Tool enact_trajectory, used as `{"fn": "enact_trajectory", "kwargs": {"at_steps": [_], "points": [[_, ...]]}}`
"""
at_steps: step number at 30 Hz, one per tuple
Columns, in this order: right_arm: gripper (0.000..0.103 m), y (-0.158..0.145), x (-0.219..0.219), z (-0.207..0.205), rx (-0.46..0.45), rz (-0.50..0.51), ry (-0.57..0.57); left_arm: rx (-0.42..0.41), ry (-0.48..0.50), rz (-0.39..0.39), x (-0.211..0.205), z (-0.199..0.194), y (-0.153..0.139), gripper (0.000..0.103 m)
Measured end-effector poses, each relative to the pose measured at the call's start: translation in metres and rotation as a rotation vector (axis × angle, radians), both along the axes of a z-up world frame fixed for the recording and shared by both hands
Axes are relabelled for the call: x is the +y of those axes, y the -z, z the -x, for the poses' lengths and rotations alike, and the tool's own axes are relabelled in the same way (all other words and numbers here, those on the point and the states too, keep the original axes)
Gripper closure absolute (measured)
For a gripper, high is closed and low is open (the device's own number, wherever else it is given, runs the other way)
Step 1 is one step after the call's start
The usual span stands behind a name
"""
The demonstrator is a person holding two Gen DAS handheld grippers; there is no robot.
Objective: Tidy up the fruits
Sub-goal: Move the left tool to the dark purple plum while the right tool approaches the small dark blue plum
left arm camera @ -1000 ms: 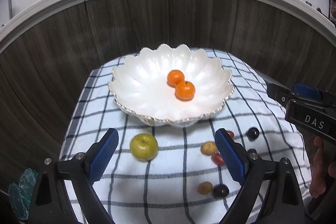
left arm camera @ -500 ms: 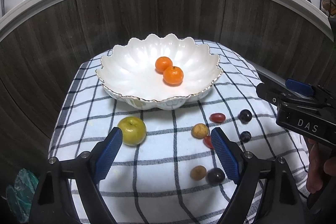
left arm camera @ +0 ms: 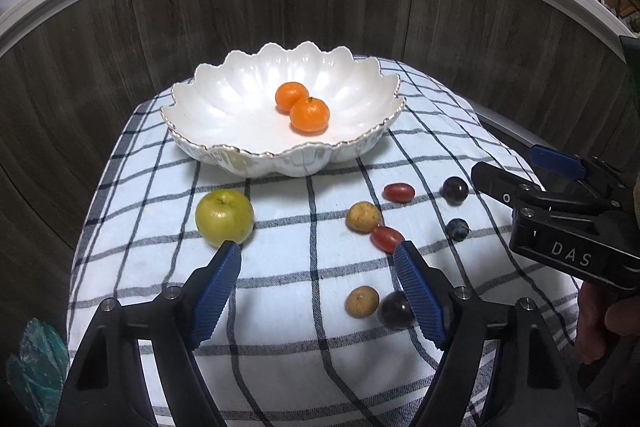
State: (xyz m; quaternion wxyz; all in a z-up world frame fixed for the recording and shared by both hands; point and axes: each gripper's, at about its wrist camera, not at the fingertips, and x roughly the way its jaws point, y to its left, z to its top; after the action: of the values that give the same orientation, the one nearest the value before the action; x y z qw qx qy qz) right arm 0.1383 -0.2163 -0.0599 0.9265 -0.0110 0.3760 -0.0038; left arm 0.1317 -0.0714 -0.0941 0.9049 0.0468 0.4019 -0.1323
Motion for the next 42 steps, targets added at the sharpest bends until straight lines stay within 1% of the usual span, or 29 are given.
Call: {"fn": "enact_trajectory", "kwargs": {"at_steps": [5,7,11,14,16,17,20,25,31,34,36,37,42], "points": [[0.020,0.006,0.002,0.004,-0.001,0.005,-0.010,0.020,0.005,0.007,-0.001,0.004,0.006,0.027],[0.020,0.010,0.001,0.006,0.005,0.004,-0.011,0.029,0.006,0.015,-0.002,0.008,0.007,0.031],[0.020,0.017,-0.001,0.008,0.023,-0.003,-0.023,0.044,0.012,0.011,-0.008,0.018,0.010,0.031],[0.021,0.019,-0.004,0.008,0.029,-0.012,-0.044,0.052,-0.007,0.014,-0.011,0.022,0.010,0.031],[0.022,0.019,-0.003,0.007,0.030,-0.014,-0.070,0.059,-0.029,0.018,-0.012,0.024,0.009,0.031],[0.025,0.018,-0.003,0.007,0.029,-0.013,-0.081,0.062,-0.043,0.017,-0.013,0.024,0.009,0.031],[0.030,0.018,-0.003,0.006,0.031,-0.007,-0.125,0.082,-0.086,0.025,-0.014,0.024,0.011,0.031],[0.034,0.021,-0.004,0.005,0.041,0.006,-0.211,0.107,-0.158,0.038,-0.020,0.027,0.013,0.031],[0.035,0.023,-0.013,0.004,0.046,-0.017,-0.281,0.116,-0.203,0.043,-0.031,0.033,0.016,0.031],[0.035,0.026,-0.013,0.003,0.046,-0.003,-0.335,0.123,-0.226,0.036,-0.037,0.034,0.020,0.031],[0.037,0.028,-0.012,0.002,0.047,-0.001,-0.366,0.142,-0.237,0.038,-0.040,0.033,0.024,0.031],[0.040,0.029,-0.011,0.002,0.050,0.004,-0.383,0.145,-0.240,0.036,-0.042,0.035,0.026,0.031],[0.042,0.036,-0.009,-0.001,0.063,0.018,-0.445,0.131,-0.236,0.043,-0.051,0.039,0.030,0.031]]}}
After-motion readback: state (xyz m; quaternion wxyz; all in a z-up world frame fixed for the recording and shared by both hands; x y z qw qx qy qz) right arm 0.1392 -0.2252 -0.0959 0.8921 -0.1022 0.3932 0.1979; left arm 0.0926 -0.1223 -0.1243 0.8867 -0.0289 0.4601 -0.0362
